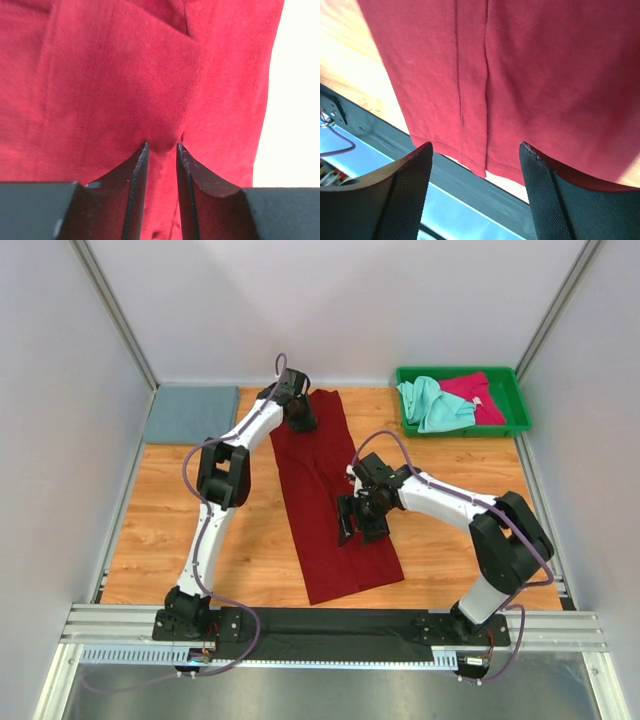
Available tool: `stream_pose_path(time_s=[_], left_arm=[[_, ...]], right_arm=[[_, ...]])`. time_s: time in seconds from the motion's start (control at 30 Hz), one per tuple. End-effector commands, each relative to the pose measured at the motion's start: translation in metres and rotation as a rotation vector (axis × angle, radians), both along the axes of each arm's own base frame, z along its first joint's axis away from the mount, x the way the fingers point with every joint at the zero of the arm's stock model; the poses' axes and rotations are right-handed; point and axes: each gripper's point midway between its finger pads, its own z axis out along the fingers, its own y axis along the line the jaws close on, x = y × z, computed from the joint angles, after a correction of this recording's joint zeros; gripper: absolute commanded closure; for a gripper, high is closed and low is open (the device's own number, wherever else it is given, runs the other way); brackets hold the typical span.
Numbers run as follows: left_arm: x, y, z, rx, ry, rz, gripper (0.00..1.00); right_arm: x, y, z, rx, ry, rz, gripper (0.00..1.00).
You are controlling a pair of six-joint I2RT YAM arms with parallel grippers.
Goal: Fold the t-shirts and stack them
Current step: Fold the tshirt
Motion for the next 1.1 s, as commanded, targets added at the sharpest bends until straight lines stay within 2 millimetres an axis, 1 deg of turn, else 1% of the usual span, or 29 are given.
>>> stream_pose_path(time_s=[0.0, 0.07, 0.1, 0.17, 0.2, 0.23, 0.27, 0.33, 0.37, 0.4, 0.43, 0.47, 0.5, 0.53, 0.57, 0.6, 0.63, 0.67, 0.73, 0.77, 0.8, 0.83, 0.87, 0.9, 0.93, 0.97, 1.0, 1.03, 1.07], left_arm=[[0.013, 0.007, 0.050, 0.030, -0.126, -0.093, 0.63], [0.012, 0.014, 0.071, 0.053, -0.164, -0.114, 0.61], [0.008, 0.018, 0.095, 0.052, -0.186, -0.118, 0.60], [0.000, 0.025, 0.124, 0.069, -0.214, -0.126, 0.57], [-0.012, 0.032, 0.151, 0.079, -0.225, -0.119, 0.55], [-0.021, 0.038, 0.161, 0.092, -0.222, -0.109, 0.53], [-0.036, 0.048, 0.189, 0.107, -0.237, -0.097, 0.53], [-0.056, 0.057, 0.212, 0.116, -0.247, -0.090, 0.53], [-0.069, 0.063, 0.209, 0.137, -0.222, -0.095, 0.53], [-0.091, 0.071, 0.238, 0.131, -0.250, -0.097, 0.53], [-0.105, 0.074, 0.245, 0.134, -0.251, -0.101, 0.53], [-0.120, 0.087, 0.231, 0.183, -0.208, -0.084, 0.53], [-0.143, 0.097, 0.252, 0.183, -0.235, -0.073, 0.53], [-0.162, 0.106, 0.231, 0.211, -0.170, -0.078, 0.53], [-0.175, 0.112, 0.230, 0.222, -0.163, -0.072, 0.53], [-0.198, 0.121, 0.241, 0.221, -0.169, -0.069, 0.53], [-0.216, 0.128, 0.220, 0.242, -0.106, -0.078, 0.54], [-0.237, 0.136, 0.224, 0.237, -0.106, -0.075, 0.54], [-0.262, 0.142, 0.210, 0.230, -0.058, -0.074, 0.54], [-0.282, 0.143, 0.186, 0.223, 0.013, -0.093, 0.54], [-0.298, 0.145, 0.187, 0.197, 0.004, -0.094, 0.54], [-0.318, 0.145, 0.161, 0.179, 0.079, -0.093, 0.54], [-0.328, 0.137, 0.156, 0.123, 0.088, -0.117, 0.54], [-0.341, 0.135, 0.156, 0.092, 0.074, -0.116, 0.55], [-0.360, 0.134, 0.131, 0.072, 0.147, -0.102, 0.55], [-0.366, 0.130, 0.131, 0.032, 0.121, -0.099, 0.55], [-0.377, 0.123, 0.122, 0.009, 0.140, -0.111, 0.57], [-0.395, 0.118, 0.100, -0.027, 0.219, -0.085, 0.57], [-0.397, 0.110, 0.099, -0.070, 0.192, -0.089, 0.58]], right_arm=[[-0.002, 0.021, -0.001, 0.049, 0.041, 0.013, 0.29], [-0.008, 0.022, -0.009, 0.013, 0.041, 0.035, 0.29], [-0.009, 0.023, -0.012, 0.002, 0.040, 0.042, 0.30], [-0.011, 0.020, -0.022, -0.054, 0.047, 0.047, 0.31], [-0.010, 0.021, -0.025, -0.081, 0.041, 0.050, 0.32], [-0.012, 0.011, -0.036, -0.180, 0.036, 0.044, 0.32], [-0.010, 0.010, -0.037, -0.221, 0.020, 0.046, 0.32], [-0.022, 0.006, -0.045, -0.303, 0.021, 0.074, 0.32], [-0.021, -0.001, -0.054, -0.368, 0.010, 0.046, 0.32], [-0.025, -0.002, -0.057, -0.386, 0.011, 0.045, 0.31], [-0.031, -0.003, -0.063, -0.414, 0.006, 0.047, 0.31], [-0.035, -0.003, -0.066, -0.430, 0.009, 0.041, 0.31], [-0.039, 0.000, -0.069, -0.438, 0.018, 0.035, 0.31], [-0.047, 0.012, -0.069, -0.412, 0.023, 0.064, 0.31], [-0.051, 0.022, -0.068, -0.389, 0.028, 0.079, 0.30], [-0.057, 0.031, -0.067, -0.371, 0.043, 0.081, 0.30], [-0.065, 0.051, -0.060, -0.313, 0.055, 0.108, 0.29], [-0.067, 0.059, -0.057, -0.296, 0.058, 0.112, 0.29], [-0.070, 0.073, -0.046, -0.272, 0.030, 0.131, 0.28], [-0.065, 0.082, -0.035, -0.246, 0.008, 0.128, 0.27], [-0.062, 0.084, -0.028, -0.240, -0.012, 0.129, 0.26], [-0.054, 0.079, -0.015, -0.249, -0.060, 0.128, 0.25], [-0.046, 0.080, -0.003, -0.240, -0.097, 0.128, 0.00], [-0.044, 0.072, 0.006, -0.258, -0.114, 0.134, 0.00], [-0.037, 0.066, 0.022, -0.255, -0.173, 0.146, 0.00], [-0.036, 0.057, 0.030, -0.259, -0.191, 0.142, 0.00], [-0.030, 0.044, 0.034, -0.282, -0.215, 0.119, 0.00], [-0.028, 0.033, 0.050, -0.248, -0.250, 0.101, 0.00], [-0.035, 0.015, 0.040, -0.258, -0.219, 0.100, 0.00]])
